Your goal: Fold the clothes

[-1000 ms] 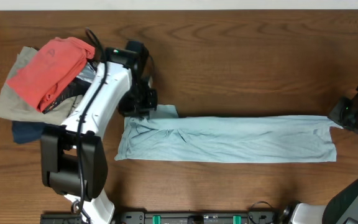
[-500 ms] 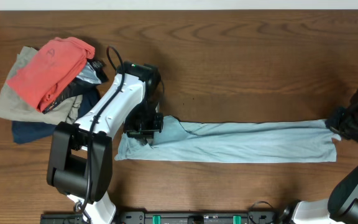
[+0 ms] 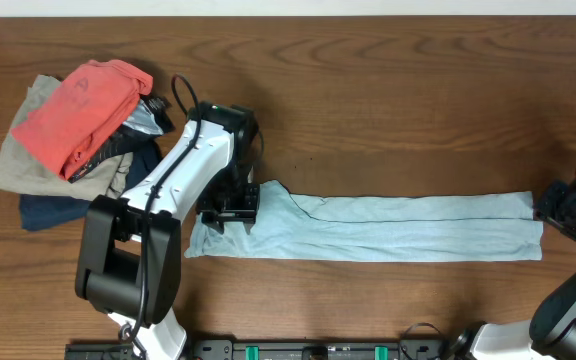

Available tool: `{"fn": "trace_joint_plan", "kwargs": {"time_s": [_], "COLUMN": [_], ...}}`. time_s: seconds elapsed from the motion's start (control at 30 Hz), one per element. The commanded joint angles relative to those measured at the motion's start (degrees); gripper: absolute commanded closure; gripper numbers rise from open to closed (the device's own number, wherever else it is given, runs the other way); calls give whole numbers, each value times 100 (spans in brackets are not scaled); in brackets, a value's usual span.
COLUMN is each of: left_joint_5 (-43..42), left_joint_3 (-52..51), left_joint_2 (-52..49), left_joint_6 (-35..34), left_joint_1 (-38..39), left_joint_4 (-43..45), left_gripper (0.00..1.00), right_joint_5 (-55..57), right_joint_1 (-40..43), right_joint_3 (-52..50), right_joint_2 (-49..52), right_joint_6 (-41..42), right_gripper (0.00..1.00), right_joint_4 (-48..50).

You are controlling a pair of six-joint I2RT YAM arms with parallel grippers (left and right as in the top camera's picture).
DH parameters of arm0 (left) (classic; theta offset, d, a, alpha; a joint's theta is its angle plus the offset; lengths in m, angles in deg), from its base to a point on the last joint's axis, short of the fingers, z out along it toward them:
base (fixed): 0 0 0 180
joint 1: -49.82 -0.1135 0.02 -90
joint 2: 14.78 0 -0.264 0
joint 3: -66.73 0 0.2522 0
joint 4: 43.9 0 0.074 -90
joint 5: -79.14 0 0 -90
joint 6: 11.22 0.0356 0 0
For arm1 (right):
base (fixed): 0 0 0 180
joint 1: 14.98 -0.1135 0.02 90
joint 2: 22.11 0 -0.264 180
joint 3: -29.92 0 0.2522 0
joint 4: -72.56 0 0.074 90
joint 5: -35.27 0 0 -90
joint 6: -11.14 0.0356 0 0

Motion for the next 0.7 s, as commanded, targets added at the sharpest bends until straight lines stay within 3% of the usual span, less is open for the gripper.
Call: {"fn": "trace_joint_plan", "kwargs": {"time_s": [0.0,0.37,0.5,0.6,0.67], "left_joint_5": [90,92,258,1032,1211], "left_joint_3": [-20,-20,-20,-20,-20], "left_joint_2": [-9,-9,-9,-9,-9], "left_joint_6": [-33,-37,-111,-651,-787], "left_joint_1": [2,2,0,0,-31], "left_joint_4": [181,872,909,922,1054], "left_gripper": [50,50,50,49,44], "right_joint_5": [-481,-553,-577,-595,-678], "right_joint_1": [37,74,81,81,81], "right_joint_3": [-15,-15,-17,-20,-20], "right_joint_2": [11,37,164,345,466], "right_joint_6": [-284,-807,-1084,-1261,-1403], "right_gripper": [59,24,18,16,16], "right_joint_4": [-4,-7,-7,-35,-33]}}
